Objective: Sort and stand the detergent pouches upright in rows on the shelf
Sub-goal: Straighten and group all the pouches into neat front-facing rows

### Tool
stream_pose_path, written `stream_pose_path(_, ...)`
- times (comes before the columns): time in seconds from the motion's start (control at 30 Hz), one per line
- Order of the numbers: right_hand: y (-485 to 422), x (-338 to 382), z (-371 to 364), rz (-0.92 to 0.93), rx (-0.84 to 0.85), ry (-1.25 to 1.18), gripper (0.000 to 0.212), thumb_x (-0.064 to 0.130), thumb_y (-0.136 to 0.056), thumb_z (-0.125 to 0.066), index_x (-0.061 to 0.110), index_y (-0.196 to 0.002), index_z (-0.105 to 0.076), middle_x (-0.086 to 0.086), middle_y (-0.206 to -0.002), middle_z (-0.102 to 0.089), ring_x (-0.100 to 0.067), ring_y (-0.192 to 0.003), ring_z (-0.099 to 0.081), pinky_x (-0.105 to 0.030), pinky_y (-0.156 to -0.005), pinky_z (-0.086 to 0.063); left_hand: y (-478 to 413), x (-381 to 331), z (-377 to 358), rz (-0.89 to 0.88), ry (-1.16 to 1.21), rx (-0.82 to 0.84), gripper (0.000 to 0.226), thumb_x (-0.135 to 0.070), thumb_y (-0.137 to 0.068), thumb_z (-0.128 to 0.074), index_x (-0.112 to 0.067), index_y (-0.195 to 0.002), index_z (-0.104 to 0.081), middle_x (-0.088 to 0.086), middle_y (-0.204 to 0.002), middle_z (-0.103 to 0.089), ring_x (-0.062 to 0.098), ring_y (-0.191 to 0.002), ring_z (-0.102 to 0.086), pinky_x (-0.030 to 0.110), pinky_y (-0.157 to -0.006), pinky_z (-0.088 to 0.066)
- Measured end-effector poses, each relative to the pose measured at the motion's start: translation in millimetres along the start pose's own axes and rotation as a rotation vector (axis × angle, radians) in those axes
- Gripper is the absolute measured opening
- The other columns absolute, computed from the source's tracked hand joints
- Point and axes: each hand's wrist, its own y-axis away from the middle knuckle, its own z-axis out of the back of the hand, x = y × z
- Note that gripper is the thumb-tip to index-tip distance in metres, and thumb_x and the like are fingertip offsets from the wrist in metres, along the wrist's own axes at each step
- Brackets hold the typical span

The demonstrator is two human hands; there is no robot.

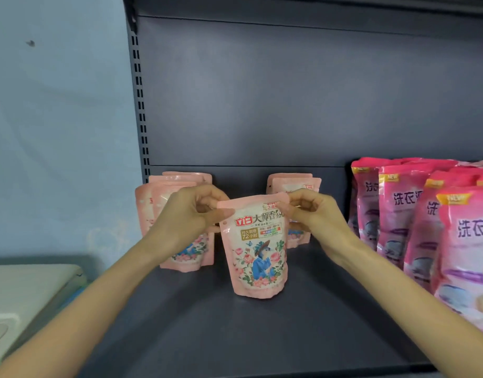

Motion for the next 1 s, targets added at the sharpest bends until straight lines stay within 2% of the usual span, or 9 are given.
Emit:
stream_pose_path(0.13,-9.0,-11.6,30.6,0.026,-0.045,-0.004,0.011,0.007,-0.083,-0.066,0.016,-0.078,-0.066,0.001,-0.081,-0.068,-0.009,-0.075,-0.064,-0.023,-0.065,-0.056,-19.6,-3.1,-33.4,-0.021,-0.029,-0.041,0.010,-0.004,-0.081,-0.067,-0.013,-0.081,-0.065,0.004,-0.081,-0.071,0.008,-0.071,-0.069,0.019,-0.057,-0.055)
stream_pose_path(0.27,-21.1,-28.4,57.4,-0.015,-0.092,-0.040,0.015,0.005,-0.085,-0.064,0.017,-0.076,-0.064,0.000,-0.079,-0.065,-0.010,-0.076,-0.061,-0.032,-0.072,-0.054,-42.7,-0.5,-67.7,-0.022,-0.102,-0.050,0.012,-0.006,-0.082,-0.066,-0.017,-0.079,-0.063,0.001,-0.083,-0.071,0.011,-0.077,-0.069,0.026,-0.064,-0.059)
stream_pose_path(0.5,-49.1,-52.0,83.2,-0.022,-0.199,-0.077,0.019,0.001,-0.086,-0.061,0.018,-0.077,-0.062,0.005,-0.077,-0.064,-0.003,-0.072,-0.060,-0.016,-0.060,-0.053,-82.1,7.3,-112.3,-0.002,-0.154,-0.116,0.006,-0.005,-0.083,-0.066,-0.010,-0.085,-0.064,0.003,-0.085,-0.068,0.011,-0.078,-0.066,0.026,-0.066,-0.058)
stream_pose_path(0.67,-65.8,-64.1,86.1,-0.012,-0.257,-0.095,0.022,0.000,-0.086,-0.061,0.019,-0.075,-0.062,0.002,-0.079,-0.064,-0.008,-0.075,-0.060,-0.026,-0.071,-0.053,-102.6,12.5,-124.7,0.015,-0.157,-0.177,0.003,-0.003,-0.084,-0.064,-0.005,-0.086,-0.063,0.005,-0.085,-0.067,0.015,-0.079,-0.065,0.026,-0.069,-0.057)
stream_pose_path(0.8,-74.2,-71.1,83.8,-0.047,-0.273,-0.126,0.016,0.004,-0.085,-0.064,0.018,-0.078,-0.062,0.003,-0.080,-0.064,-0.008,-0.078,-0.060,-0.030,-0.078,-0.054,-109.1,16.5,-128.4,0.038,-0.157,-0.196,0.004,-0.002,-0.084,-0.063,-0.004,-0.088,-0.064,0.011,-0.092,-0.067,0.019,-0.083,-0.065,0.030,-0.072,-0.057)
stream_pose_path(1.0,-77.0,-73.7,81.3,-0.079,-0.265,-0.109,0.010,0.004,-0.086,-0.063,0.014,-0.089,-0.062,0.004,-0.086,-0.065,-0.011,-0.087,-0.061,-0.031,-0.080,-0.053,-107.9,18.5,-123.9,0.039,-0.156,-0.194,0.008,-0.002,-0.084,-0.063,-0.001,-0.092,-0.065,0.007,-0.088,-0.067,0.013,-0.077,-0.064,0.017,-0.060,-0.055)
